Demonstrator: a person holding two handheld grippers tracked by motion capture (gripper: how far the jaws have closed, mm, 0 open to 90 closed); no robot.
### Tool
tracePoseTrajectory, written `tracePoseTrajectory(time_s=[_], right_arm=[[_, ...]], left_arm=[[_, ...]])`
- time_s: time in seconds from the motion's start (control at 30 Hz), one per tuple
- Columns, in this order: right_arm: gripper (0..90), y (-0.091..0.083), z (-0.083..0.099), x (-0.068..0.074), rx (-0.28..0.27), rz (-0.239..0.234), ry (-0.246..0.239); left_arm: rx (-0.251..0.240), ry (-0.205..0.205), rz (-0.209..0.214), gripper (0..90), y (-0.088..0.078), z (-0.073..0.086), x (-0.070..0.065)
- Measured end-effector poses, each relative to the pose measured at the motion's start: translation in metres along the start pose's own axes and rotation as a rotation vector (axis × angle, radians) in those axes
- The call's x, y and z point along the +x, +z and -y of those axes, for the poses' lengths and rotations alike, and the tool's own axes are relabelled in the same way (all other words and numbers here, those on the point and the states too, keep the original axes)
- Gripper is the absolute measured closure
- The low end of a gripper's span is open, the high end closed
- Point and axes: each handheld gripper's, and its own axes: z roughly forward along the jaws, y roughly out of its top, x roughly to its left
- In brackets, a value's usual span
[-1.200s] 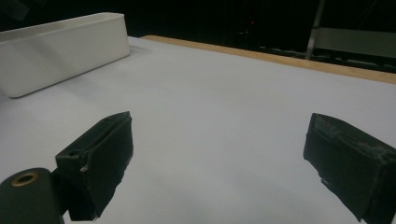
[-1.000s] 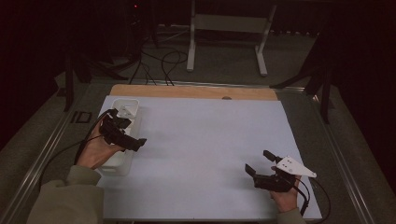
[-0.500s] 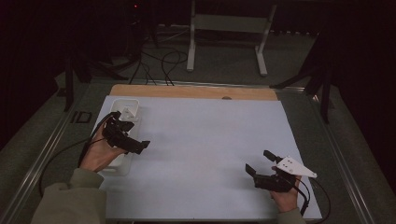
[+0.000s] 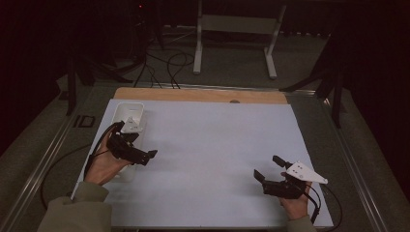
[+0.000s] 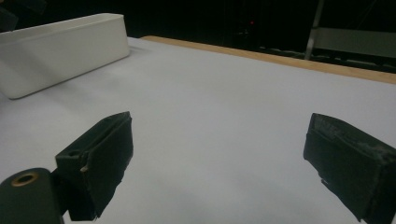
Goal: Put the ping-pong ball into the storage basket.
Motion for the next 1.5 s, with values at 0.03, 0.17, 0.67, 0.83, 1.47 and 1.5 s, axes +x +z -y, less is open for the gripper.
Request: tracePoseTrajectory(time_s=[0.03,0.17,0.67,0.83,1.47,1.5], right_arm=[[8.1,0.0,0.0,0.0,-0.003,-0.006,0.009],[8.1,0.0,-0.001,0.0,-0.009,-0.01,0.021],[8.1,0.001,-0.001,0.0,-0.006,-0.004,0.022],[8.1,0.001,-0.001,0.0,-0.008,-0.003,0.022],[8.1,0.007,-0.002,0.001,0.004,0.005,0.013],[8.1,0.007,-0.002,0.001,0.007,0.009,0.007]], left_arm=[[-0.016,0.002,0.002,0.0,0.0,0.002,-0.002],[-0.051,-0.002,0.0,0.0,-0.002,0.007,-0.005],[-0.232,-0.01,0.038,0.0,-0.009,0.035,-0.021],[-0.315,-0.019,0.064,0.0,-0.015,0.046,-0.025],[-0.447,-0.06,0.009,0.0,-0.015,0.092,-0.033],[-0.446,-0.06,-0.002,0.0,-0.015,0.094,-0.033]])
